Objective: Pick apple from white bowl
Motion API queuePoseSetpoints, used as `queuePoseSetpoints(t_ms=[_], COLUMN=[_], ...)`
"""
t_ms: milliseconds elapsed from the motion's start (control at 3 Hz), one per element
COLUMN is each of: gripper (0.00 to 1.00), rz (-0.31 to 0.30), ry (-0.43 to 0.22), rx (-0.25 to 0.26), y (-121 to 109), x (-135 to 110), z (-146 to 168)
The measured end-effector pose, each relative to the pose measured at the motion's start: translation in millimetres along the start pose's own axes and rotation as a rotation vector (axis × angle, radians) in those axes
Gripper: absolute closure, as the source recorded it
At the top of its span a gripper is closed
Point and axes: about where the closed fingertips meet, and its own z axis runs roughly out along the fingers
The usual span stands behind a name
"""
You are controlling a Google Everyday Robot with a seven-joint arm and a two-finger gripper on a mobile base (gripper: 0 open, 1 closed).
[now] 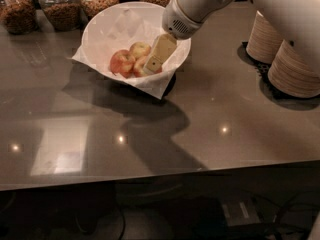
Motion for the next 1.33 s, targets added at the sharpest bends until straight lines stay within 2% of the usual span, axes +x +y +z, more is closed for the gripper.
queuePoseSetpoints(t_ms=[333, 667, 1000, 1333], gripper=[0.00, 0.19, 0.42, 0.43], rz=[0.014, 0.035, 0.053, 0.072], ry=[0.015, 0.017, 0.017, 0.013], rx=[0.020, 0.043, 0.053, 0.042], y=[-5.1, -11.3, -15.3, -14.2], x=[3.5, 3.6, 4.2, 5.6], z=[4.1, 8.3, 12.6, 18.5])
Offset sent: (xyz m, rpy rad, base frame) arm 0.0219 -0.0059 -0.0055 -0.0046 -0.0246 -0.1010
